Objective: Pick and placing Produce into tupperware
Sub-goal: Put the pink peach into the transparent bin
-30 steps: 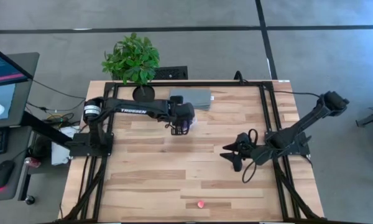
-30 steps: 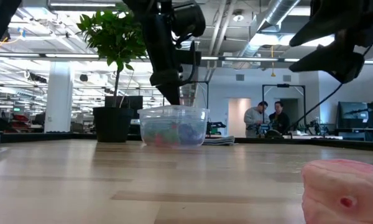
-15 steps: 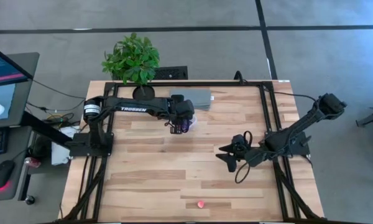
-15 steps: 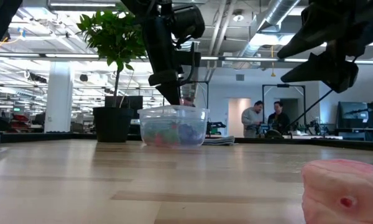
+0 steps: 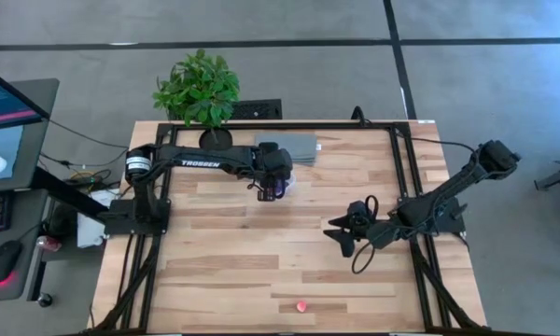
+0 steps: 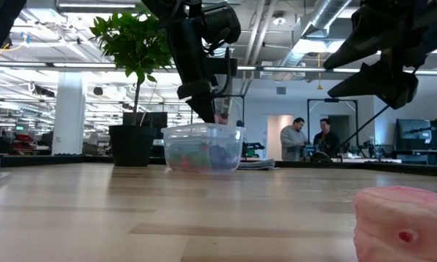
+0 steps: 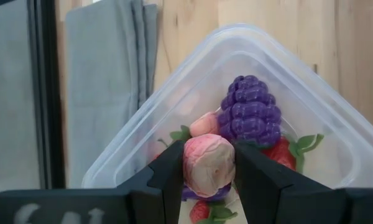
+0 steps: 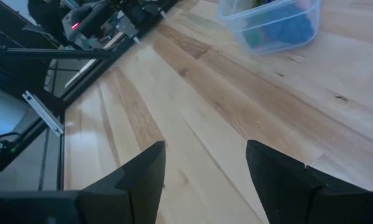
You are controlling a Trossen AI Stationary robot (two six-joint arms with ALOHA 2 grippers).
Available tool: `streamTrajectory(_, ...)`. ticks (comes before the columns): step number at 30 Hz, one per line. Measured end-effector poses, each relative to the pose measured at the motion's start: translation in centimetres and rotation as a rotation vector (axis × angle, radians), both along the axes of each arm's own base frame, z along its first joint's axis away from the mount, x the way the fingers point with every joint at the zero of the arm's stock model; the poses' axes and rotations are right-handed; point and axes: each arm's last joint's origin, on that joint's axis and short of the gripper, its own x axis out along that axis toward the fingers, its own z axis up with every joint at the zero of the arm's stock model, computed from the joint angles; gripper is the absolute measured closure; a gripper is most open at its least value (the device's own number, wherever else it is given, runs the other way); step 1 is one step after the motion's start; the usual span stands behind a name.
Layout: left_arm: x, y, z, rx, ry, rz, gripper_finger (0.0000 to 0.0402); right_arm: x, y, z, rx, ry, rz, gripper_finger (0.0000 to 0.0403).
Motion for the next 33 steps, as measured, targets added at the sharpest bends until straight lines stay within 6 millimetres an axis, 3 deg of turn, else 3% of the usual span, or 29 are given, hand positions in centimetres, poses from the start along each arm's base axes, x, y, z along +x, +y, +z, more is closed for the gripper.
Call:
streamTrajectory(4, 0.0, -0.1, 0.0, -0.036, -0.007, -0.018, 0.0278, 0.0, 0.0, 0.0, -0.001, 0.000, 0.000, 0.0155)
streamTrajectory(18, -0.4, 0.0, 0.3, -0.015, 0.010, 0.013, 0.0176, 0.0, 0.0, 0.0, 0.000, 0.001, 0.001, 0.0155)
streamTrajectory(22, -1.4, -0.2, 2.5, -0.010, -0.038, 0.023, 0.0174, 0.0, 0.0, 0.0, -0.001, 0.004, 0.002, 0.0155)
streamTrajectory(25, -2.7, -0.5, 5.2, -0.031, -0.115, 0.028, 0.0178, -0.1, 0.0, -0.1, -0.007, 0.014, 0.003, 0.0155)
streamTrajectory(33, -7.8, -2.2, 11.5, -0.149, -0.393, 0.008, 0.0182, -0.1, -0.1, -0.1, -0.029, 0.020, 0.009, 0.0155)
